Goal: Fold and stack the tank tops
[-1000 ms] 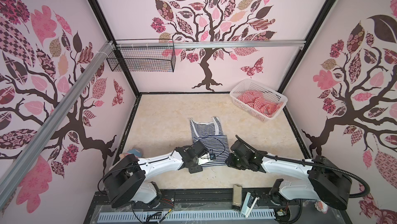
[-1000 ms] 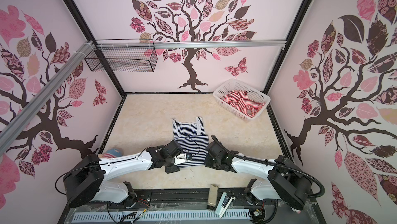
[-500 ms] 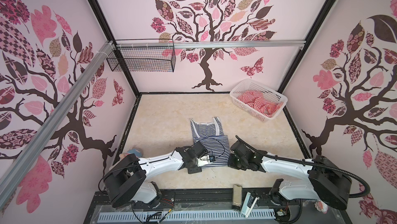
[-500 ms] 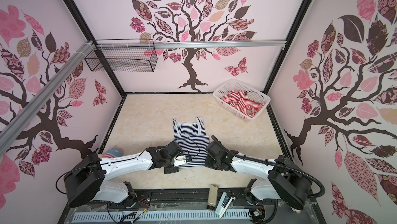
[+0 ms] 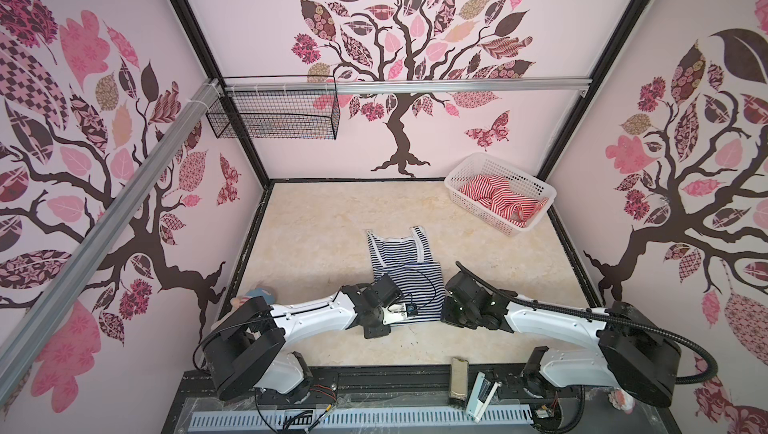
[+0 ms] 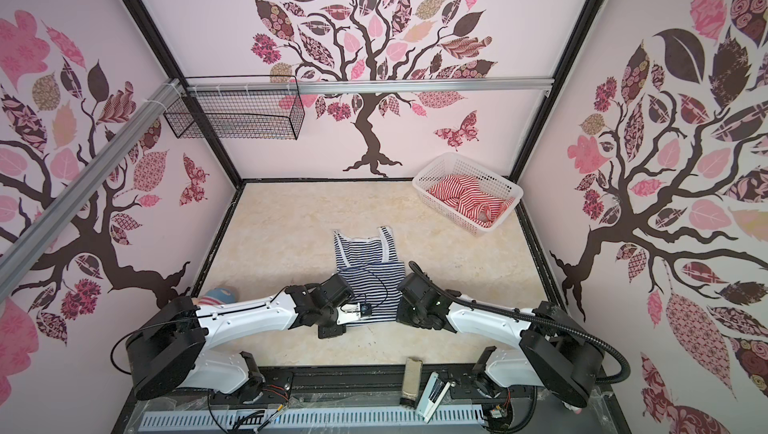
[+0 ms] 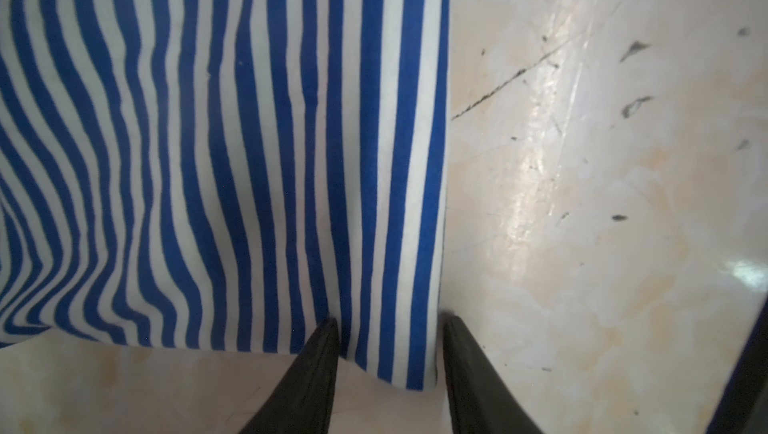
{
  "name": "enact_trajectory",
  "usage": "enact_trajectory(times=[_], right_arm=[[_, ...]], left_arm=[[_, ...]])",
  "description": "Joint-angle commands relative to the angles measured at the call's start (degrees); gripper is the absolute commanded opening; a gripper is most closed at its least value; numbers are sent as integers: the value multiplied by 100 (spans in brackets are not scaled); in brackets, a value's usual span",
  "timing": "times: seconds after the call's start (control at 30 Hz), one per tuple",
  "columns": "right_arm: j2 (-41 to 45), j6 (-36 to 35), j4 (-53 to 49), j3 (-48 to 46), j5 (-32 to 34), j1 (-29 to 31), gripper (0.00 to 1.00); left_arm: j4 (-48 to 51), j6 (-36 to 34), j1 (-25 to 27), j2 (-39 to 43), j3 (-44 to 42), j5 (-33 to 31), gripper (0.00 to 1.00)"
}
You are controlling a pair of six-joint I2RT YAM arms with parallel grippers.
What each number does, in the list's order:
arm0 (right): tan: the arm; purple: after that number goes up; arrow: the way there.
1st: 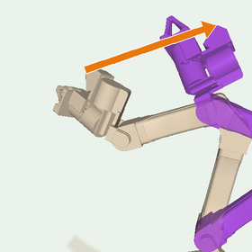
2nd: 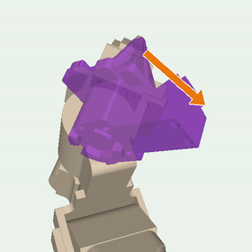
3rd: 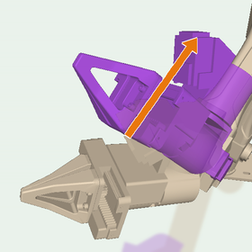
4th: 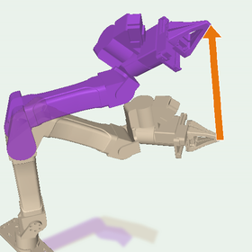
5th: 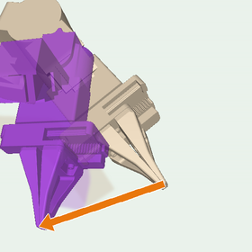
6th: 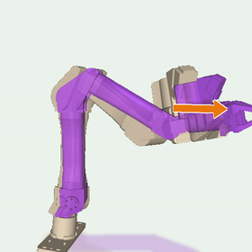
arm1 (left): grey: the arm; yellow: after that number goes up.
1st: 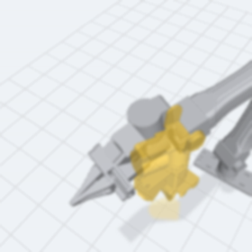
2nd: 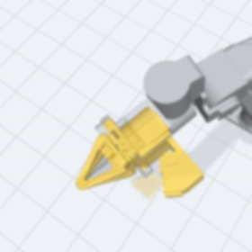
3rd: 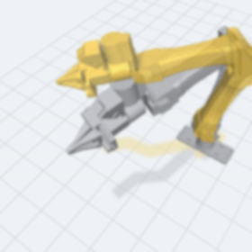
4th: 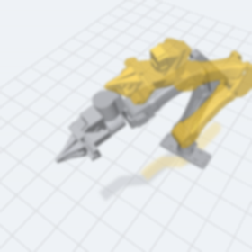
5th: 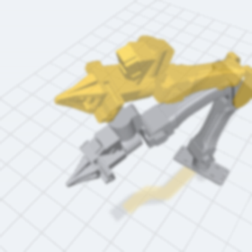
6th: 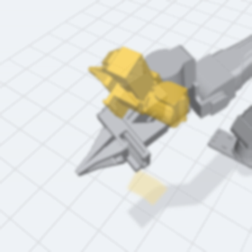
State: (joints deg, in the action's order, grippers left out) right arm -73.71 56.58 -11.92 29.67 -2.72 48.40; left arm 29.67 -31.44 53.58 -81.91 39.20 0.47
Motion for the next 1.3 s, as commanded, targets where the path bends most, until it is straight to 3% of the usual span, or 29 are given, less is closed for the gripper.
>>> enact_trajectory(times=[0.0,0.17,0.3,0.33,0.87,1.07,1.27], right_arm=[[149,-60,-234,265,106,3,0],[185,-76,-284,302,114,3,0],[325,-105,-375,345,134,-2,0],[379,-112,-409,355,153,-6,0],[2640,-173,-2194,627,419,-6,0],[3224,-182,-2885,1144,749,-2,0],[2736,-468,-2960,1869,826,-6,0]], left_arm=[[16,40,38,-132,147,124,43],[28,68,38,-278,195,61,27],[132,100,42,-321,276,235,1],[158,111,47,-309,304,292,0],[2136,124,279,52,1874,3076,0],[2452,242,612,100,2371,3707,0],[2610,248,597,196,2658,3774,0]])
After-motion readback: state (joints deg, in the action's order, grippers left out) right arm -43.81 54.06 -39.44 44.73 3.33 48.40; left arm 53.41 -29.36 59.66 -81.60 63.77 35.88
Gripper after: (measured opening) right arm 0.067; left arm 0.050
